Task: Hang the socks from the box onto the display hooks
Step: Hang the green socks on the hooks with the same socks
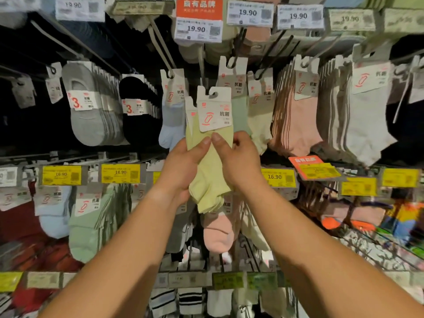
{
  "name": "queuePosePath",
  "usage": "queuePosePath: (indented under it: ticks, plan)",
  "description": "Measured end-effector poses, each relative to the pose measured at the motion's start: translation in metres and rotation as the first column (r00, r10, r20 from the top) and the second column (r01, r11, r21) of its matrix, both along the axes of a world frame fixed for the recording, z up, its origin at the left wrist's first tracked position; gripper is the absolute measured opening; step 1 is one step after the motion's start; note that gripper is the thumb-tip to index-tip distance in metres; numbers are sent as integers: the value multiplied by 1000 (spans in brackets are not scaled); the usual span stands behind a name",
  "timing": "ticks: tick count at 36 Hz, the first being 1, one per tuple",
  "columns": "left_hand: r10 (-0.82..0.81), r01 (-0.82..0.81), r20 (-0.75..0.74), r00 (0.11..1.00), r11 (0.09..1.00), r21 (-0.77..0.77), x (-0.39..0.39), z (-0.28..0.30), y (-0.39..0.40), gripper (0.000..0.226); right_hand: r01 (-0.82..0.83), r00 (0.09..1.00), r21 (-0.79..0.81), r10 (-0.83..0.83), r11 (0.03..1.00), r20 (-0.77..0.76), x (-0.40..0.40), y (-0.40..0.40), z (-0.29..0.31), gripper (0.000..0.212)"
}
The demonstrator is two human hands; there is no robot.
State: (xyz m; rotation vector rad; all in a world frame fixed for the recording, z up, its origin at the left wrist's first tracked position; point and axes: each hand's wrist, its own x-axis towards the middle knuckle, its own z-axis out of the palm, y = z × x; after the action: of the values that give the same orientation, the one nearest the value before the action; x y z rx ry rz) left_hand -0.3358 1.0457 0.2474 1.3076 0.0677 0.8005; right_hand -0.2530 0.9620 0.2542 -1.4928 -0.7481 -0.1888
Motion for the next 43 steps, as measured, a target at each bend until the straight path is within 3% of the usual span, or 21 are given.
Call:
queuePosePath:
  ticks: [4,7,10,14,17,24,36,43]
  plan:
    - [88,-87,-40,995,996,4,-1,7,0,35,9,1000,55,-8,998,-10,5,-2,-1,37]
    - [105,-105,-41,994,994,8,-1,8,1,29,22,999,117,-18,993,-34,4,-2,2,33]
    - [142,-141,-56,988,990,28,-1,8,3,27,-56,994,173,72,983,-85,3,-2,5,38]
    - [168,-167,-64,984,986,24,-5,7,11,29,-77,986,152,98,985,-134,13,-14,21,31]
    - [170,-168,-74,983,985,34,-7,8,13,29,-75,988,156,95,985,-122,21,-22,43,42]
    - [177,-173,-71,982,983,56,-9,14,11,29,-153,981,220,175,963,-85,23,-28,91,16]
    - [153,-153,-53,987,988,7,-12,9,16,26,-158,984,243,174,957,-48,24,-38,91,13]
    - [122,-122,-39,992,992,12,-13,11,15,23,-112,993,138,117,984,-32,44,-36,116,17]
